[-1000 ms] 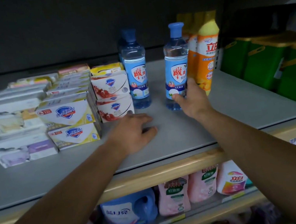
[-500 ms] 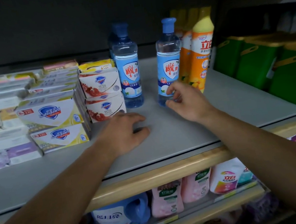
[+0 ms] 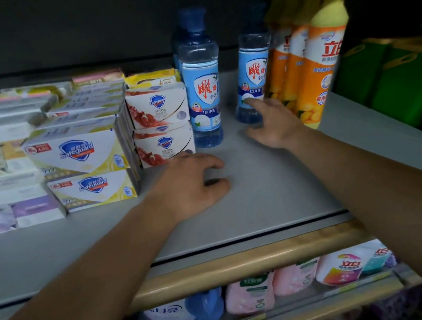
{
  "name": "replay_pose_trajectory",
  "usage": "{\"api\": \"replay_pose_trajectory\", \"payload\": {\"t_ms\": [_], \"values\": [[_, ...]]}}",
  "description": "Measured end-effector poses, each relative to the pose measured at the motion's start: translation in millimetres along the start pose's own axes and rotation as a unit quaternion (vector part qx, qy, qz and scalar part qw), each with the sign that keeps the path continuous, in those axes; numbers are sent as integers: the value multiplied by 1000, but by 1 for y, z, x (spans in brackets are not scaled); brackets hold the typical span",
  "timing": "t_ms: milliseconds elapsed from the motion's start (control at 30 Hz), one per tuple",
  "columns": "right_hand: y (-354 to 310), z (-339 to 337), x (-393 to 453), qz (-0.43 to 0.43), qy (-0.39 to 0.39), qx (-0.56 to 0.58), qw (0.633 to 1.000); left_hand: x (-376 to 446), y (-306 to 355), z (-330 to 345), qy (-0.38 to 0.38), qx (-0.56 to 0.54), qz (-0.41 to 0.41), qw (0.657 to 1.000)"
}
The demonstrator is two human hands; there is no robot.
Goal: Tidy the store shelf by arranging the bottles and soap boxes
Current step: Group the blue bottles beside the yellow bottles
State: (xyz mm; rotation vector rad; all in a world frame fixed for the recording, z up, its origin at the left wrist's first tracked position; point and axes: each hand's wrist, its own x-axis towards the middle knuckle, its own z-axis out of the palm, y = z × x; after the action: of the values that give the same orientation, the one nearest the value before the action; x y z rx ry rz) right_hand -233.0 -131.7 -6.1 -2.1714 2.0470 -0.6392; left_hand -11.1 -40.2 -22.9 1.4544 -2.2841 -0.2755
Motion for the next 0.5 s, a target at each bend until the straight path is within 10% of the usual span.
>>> {"api": "replay_pose_trajectory", "payload": {"t_ms": [500], "values": [[3, 21, 57, 75, -31, -14, 997, 4, -4, 4, 32, -31, 11, 999]]}}
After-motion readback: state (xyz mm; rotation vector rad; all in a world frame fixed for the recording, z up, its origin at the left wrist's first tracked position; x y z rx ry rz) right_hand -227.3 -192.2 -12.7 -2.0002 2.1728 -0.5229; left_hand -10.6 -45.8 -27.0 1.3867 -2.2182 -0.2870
